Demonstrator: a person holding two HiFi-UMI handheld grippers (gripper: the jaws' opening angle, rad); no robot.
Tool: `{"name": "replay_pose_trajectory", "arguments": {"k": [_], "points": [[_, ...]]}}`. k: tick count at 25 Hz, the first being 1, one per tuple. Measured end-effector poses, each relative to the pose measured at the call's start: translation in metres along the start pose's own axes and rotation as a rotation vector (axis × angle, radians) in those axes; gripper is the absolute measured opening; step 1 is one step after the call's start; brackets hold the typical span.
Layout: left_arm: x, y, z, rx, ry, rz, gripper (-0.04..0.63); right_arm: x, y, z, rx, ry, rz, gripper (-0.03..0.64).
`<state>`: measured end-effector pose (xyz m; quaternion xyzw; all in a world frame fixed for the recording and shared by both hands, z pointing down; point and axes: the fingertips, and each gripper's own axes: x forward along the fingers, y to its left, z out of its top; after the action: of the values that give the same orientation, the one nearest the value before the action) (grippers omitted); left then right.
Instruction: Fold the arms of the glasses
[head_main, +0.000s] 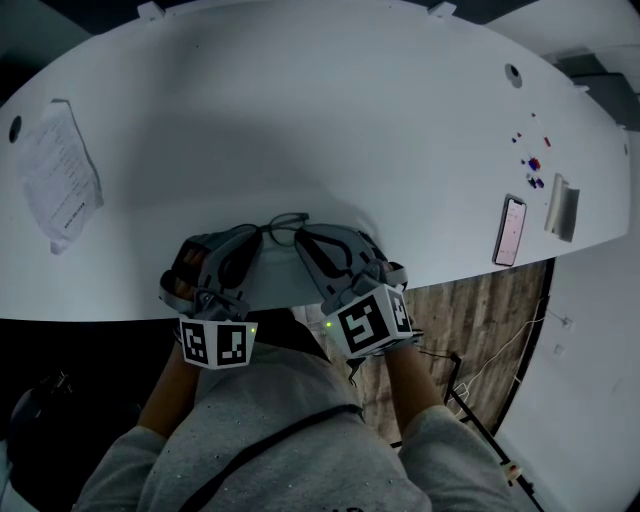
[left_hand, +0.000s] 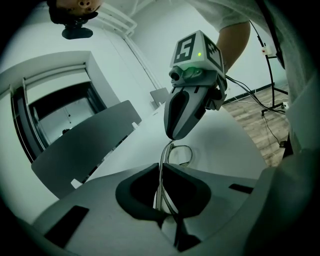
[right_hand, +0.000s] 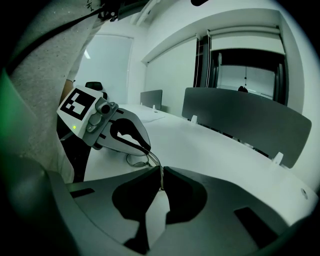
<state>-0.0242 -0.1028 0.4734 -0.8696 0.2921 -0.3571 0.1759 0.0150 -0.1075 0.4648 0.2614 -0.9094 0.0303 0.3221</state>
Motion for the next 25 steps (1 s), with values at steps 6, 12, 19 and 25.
{"name": "replay_pose_trajectory", "arguments": {"k": [6, 12, 19, 25], "points": [[-0.001, -0.003, 0.002, -0.035, -0.033, -0.053, 0.034, 0.007, -0.004, -0.007, 0.028, 0.034, -0.020, 0.035], [-0.003, 0.002, 0.001, -0.128, -0.060, -0.078, 0.061, 0.012, -0.008, -0.008, 0.052, 0.043, -0.040, 0.035], [-0.006, -0.006, 0.001, -0.138, -0.095, -0.171, 0.212, 0.017, -0.008, -0.013, 0.068, 0.062, -0.052, 0.029], [-0.011, -0.012, -0.004, -0.091, -0.068, -0.184, 0.219, 0.020, -0.008, -0.011, 0.068, 0.067, -0.053, 0.029]]}}
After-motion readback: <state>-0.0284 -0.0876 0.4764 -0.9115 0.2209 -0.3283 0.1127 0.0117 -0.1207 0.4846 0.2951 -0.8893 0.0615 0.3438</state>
